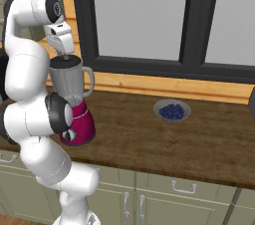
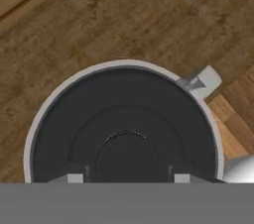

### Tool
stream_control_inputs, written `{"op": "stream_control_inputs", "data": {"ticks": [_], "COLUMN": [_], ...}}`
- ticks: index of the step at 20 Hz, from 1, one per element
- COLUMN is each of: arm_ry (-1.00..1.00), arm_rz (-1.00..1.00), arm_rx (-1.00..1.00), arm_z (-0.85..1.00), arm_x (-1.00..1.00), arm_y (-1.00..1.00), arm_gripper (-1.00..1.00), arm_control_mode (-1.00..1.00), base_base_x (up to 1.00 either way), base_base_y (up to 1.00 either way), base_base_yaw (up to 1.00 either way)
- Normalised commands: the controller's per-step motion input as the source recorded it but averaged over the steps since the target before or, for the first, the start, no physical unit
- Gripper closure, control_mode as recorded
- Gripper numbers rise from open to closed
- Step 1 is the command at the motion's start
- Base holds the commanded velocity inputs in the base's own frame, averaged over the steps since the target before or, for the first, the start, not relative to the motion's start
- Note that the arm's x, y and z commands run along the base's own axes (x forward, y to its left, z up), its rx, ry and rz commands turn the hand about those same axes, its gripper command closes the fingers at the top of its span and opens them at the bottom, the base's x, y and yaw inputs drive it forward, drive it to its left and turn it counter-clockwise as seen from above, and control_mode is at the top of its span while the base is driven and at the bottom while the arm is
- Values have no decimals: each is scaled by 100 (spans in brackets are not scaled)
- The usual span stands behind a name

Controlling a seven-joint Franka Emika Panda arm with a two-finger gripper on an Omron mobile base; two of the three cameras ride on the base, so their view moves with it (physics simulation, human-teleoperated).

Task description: Close the lid blender by securely placing the lid on top.

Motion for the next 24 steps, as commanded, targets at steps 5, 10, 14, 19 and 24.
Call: {"op": "stream_control_inputs", "data": {"ticks": [5, 10, 14, 19, 24], "arm_ry": [-20, -26, -27, -17, -8], "arm_rz": [0, -1, 0, 0, 0], "arm_rx": [3, 13, 12, 3, 0], "arm_z": [16, 2, -5, -36, -100], "arm_x": [-39, -96, -100, -100, -100], "arm_y": [0, -48, -100, -100, -100], "arm_gripper": [-100, -100, -100, -100, -100], "arm_control_mode": [-100, -100, -100, -100, -100], "base_base_x": [0, 0, 0, 0, 0], "base_base_y": [0, 0, 0, 0, 0], "base_base_yaw": [0, 0, 0, 0, 0]}}
